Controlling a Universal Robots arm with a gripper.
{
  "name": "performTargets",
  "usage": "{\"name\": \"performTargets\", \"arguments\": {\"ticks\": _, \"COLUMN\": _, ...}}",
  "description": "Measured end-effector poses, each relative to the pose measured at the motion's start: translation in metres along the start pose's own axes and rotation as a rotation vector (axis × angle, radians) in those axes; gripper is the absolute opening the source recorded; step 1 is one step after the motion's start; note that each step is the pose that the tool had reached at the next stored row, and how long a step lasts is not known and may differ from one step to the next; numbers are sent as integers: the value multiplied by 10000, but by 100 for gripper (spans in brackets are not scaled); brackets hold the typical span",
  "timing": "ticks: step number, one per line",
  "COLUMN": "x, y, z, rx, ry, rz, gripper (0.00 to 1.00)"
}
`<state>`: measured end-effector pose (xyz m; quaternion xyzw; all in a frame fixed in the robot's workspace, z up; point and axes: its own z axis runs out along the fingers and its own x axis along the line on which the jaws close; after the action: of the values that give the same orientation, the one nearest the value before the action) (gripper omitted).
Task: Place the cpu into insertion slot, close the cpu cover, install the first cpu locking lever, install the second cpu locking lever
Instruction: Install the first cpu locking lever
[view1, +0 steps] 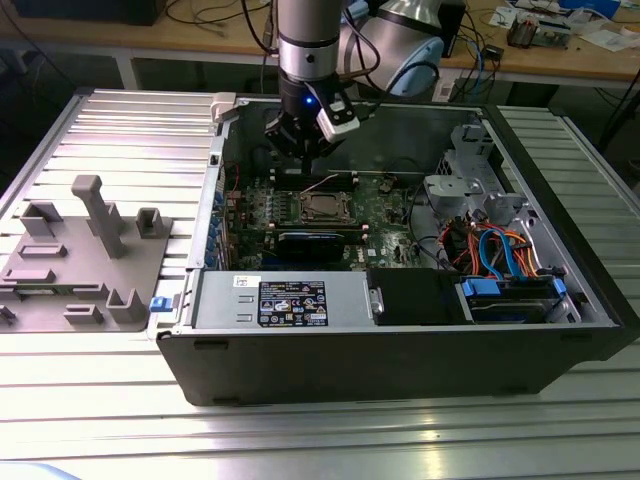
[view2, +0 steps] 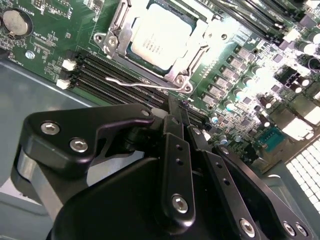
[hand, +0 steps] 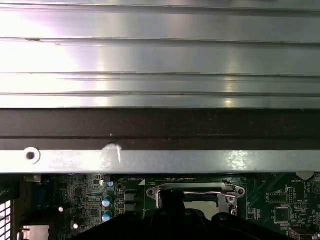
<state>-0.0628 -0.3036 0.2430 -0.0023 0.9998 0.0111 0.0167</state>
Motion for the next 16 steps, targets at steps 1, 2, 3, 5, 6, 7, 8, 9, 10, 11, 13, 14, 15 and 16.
{"name": "performTargets", "arguments": {"ticks": 1, "x": -16, "y": 1, "z": 5, "rx": 0, "ry": 2, "rz": 0, "gripper": 11}}
{"name": "performTargets", "arguments": {"ticks": 2, "x": -32, "y": 2, "z": 10, "rx": 0, "ry": 1, "rz": -1, "gripper": 11}}
{"name": "performTargets", "arguments": {"ticks": 3, "x": -40, "y": 3, "z": 15, "rx": 0, "ry": 1, "rz": 0, "gripper": 11}}
{"name": "performTargets", "arguments": {"ticks": 5, "x": -48, "y": 3, "z": 26, "rx": 2, "ry": 2, "rz": 0, "gripper": 11}}
{"name": "performTargets", "arguments": {"ticks": 6, "x": -51, "y": 3, "z": 33, "rx": 1, "ry": 2, "rz": 0, "gripper": 11}}
{"name": "performTargets", "arguments": {"ticks": 7, "x": -55, "y": 3, "z": 42, "rx": 2, "ry": 2, "rz": 0, "gripper": 11}}
{"name": "performTargets", "arguments": {"ticks": 8, "x": -59, "y": 4, "z": 54, "rx": 1, "ry": 2, "rz": 1, "gripper": 11}}
{"name": "performTargets", "arguments": {"ticks": 9, "x": -63, "y": 5, "z": 61, "rx": 1, "ry": 2, "rz": -5, "gripper": 11}}
{"name": "performTargets", "arguments": {"ticks": 10, "x": -66, "y": 8, "z": 67, "rx": 1, "ry": 3, "rz": -34, "gripper": 11}}
{"name": "performTargets", "arguments": {"ticks": 11, "x": -66, "y": 9, "z": 75, "rx": -6, "ry": 5, "rz": -182, "gripper": 11}}
{"name": "performTargets", "arguments": {"ticks": 13, "x": -69, "y": 10, "z": 82, "rx": -13, "ry": 12, "rz": -438, "gripper": 11}}
{"name": "performTargets", "arguments": {"ticks": 14, "x": -73, "y": 11, "z": 85, "rx": -13, "ry": 12, "rz": -444, "gripper": 11}}
{"name": "performTargets", "arguments": {"ticks": 15, "x": -78, "y": 12, "z": 89, "rx": -13, "ry": 12, "rz": -444, "gripper": 11}}
{"name": "performTargets", "arguments": {"ticks": 16, "x": -83, "y": 14, "z": 92, "rx": -14, "ry": 12, "rz": -442, "gripper": 11}}
